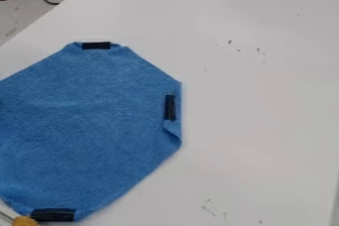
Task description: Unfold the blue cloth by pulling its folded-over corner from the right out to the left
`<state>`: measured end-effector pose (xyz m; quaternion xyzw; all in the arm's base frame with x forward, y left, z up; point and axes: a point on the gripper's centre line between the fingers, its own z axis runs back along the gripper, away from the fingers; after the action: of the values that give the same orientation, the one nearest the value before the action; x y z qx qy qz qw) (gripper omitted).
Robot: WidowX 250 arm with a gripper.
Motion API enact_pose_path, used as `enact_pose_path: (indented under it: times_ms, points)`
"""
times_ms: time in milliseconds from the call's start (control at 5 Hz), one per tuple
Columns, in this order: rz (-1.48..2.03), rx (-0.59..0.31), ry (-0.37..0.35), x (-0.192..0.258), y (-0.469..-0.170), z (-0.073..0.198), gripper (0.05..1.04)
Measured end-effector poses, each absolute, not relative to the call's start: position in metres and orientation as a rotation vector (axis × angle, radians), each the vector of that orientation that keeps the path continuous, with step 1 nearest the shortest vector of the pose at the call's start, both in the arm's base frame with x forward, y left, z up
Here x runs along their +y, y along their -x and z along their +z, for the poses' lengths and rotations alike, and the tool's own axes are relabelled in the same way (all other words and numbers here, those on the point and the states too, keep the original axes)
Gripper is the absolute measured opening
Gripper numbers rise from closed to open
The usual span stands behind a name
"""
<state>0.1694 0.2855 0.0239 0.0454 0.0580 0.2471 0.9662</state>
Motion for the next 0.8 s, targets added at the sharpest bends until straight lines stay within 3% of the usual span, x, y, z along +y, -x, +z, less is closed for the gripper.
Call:
enact_pose_path:
  times_ms: [400, 600, 800]
  points:
    - [0.504, 0.133, -0.188, 0.308, -0.157, 0.043, 1.0]
    - [0.524, 0.197, -0.253, 0.313, -0.155, 0.057, 1.0]
    - [0.521, 0.176, -0.271, 0.31, -0.157, 0.073, 1.0]
